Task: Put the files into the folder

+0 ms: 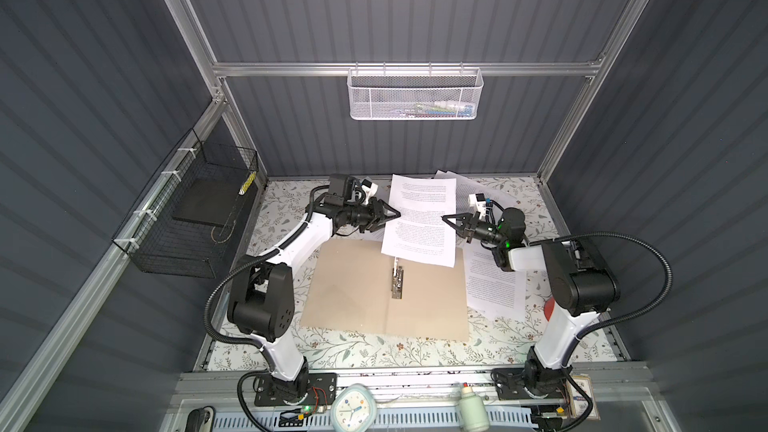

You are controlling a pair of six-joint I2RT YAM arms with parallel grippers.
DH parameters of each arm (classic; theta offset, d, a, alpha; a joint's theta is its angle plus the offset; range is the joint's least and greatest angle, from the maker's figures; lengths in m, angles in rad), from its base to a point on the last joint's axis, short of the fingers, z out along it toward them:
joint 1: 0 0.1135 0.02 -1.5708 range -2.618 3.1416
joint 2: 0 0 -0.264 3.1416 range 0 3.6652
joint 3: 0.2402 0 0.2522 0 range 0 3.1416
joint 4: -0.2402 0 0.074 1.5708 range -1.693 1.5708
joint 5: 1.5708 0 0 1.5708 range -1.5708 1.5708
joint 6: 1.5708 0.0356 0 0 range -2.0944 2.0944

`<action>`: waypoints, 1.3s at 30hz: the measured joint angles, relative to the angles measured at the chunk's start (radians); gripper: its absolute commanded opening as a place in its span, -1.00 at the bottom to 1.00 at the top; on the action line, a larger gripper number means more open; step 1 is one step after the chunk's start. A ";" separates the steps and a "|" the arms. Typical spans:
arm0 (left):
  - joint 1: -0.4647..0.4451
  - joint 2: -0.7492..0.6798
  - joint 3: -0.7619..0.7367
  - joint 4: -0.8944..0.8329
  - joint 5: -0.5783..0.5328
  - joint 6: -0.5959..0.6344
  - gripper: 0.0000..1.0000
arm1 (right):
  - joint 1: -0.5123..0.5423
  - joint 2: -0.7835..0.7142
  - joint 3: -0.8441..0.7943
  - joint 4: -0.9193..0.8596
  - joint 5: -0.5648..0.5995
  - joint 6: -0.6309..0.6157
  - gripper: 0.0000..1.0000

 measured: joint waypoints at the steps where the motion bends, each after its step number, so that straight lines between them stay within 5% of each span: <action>1: 0.004 -0.019 -0.013 -0.034 -0.042 0.026 0.92 | 0.000 -0.009 -0.002 -0.024 0.001 -0.013 -1.00; 7: -0.031 -0.158 -0.138 -0.207 -0.306 0.149 0.83 | 0.000 -0.114 0.010 -0.295 0.055 -0.155 -1.00; 17: -0.387 -0.049 -0.248 -0.307 -0.565 0.211 0.73 | -0.003 -0.202 0.134 -0.752 0.149 -0.401 -1.00; 24: -0.450 -0.005 -0.249 -0.309 -0.633 0.188 0.62 | -0.013 -0.278 0.140 -0.880 0.160 -0.460 -1.00; 39: -0.508 0.039 -0.280 -0.229 -0.600 0.058 0.50 | -0.015 -0.278 0.170 -0.972 0.158 -0.497 -1.00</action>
